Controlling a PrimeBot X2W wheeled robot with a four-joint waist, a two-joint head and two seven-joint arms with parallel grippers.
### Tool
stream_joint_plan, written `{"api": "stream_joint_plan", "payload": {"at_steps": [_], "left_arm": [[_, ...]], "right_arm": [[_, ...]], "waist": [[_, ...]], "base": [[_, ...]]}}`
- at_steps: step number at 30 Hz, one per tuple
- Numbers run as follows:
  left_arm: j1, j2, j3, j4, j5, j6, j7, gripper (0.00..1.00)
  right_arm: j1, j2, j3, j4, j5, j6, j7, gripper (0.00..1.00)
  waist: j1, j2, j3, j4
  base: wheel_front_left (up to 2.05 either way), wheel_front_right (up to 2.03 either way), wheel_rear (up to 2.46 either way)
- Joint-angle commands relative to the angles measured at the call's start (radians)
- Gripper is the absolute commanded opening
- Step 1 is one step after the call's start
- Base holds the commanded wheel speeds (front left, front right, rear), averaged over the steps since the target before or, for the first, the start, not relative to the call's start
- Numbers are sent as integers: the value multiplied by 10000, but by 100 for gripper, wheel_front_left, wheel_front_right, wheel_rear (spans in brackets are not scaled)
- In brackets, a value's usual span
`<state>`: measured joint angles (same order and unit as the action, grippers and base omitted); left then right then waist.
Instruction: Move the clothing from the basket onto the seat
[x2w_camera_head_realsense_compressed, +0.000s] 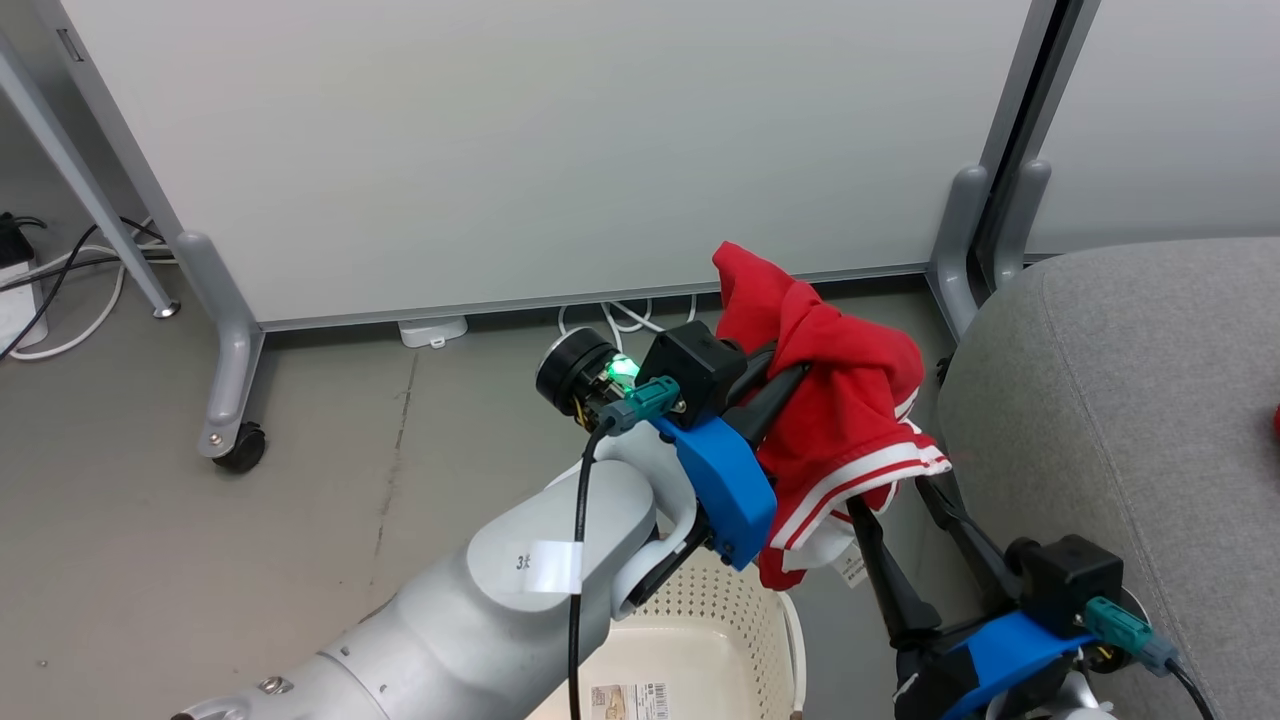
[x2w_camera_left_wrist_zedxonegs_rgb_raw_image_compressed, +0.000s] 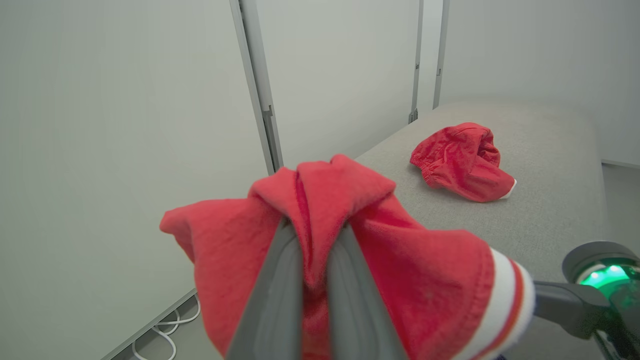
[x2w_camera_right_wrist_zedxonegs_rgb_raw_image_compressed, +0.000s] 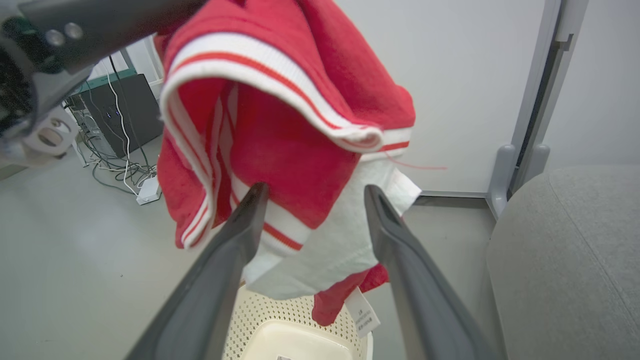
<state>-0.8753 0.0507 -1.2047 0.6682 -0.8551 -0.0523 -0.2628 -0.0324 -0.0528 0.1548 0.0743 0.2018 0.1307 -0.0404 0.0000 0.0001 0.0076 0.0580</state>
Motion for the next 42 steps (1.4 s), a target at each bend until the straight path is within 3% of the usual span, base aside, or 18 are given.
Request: {"api": "stream_joint_plan", "payload": {"at_steps": [1, 14, 24, 42], "left_arm": [[-59, -5, 28, -17, -59, 21, -28, 0], [-21, -4, -119, -170, -111, -42, -28, 0], [8, -5, -193, -173, -138, -62, -29, 0], [192, -5, -270, -92, -291, -52, -29, 0]], "right_arm": [[-77, 18, 20, 67, 38, 1, -4, 100], [-1244, -381, 331, 1078, 404, 1, 4, 100], [-2184, -861, 1255, 1641, 651, 3, -134, 100], [-3098, -966, 2716, 2450, 1268, 1, -386, 100]], "waist": [[0, -1, -1, -4], [0, -1, 20, 49], [0, -1, 99, 67], [0, -1, -60, 8]], "base": [[0, 0, 0], [0, 0, 0], [0, 0, 0], [0, 0, 0]]}}
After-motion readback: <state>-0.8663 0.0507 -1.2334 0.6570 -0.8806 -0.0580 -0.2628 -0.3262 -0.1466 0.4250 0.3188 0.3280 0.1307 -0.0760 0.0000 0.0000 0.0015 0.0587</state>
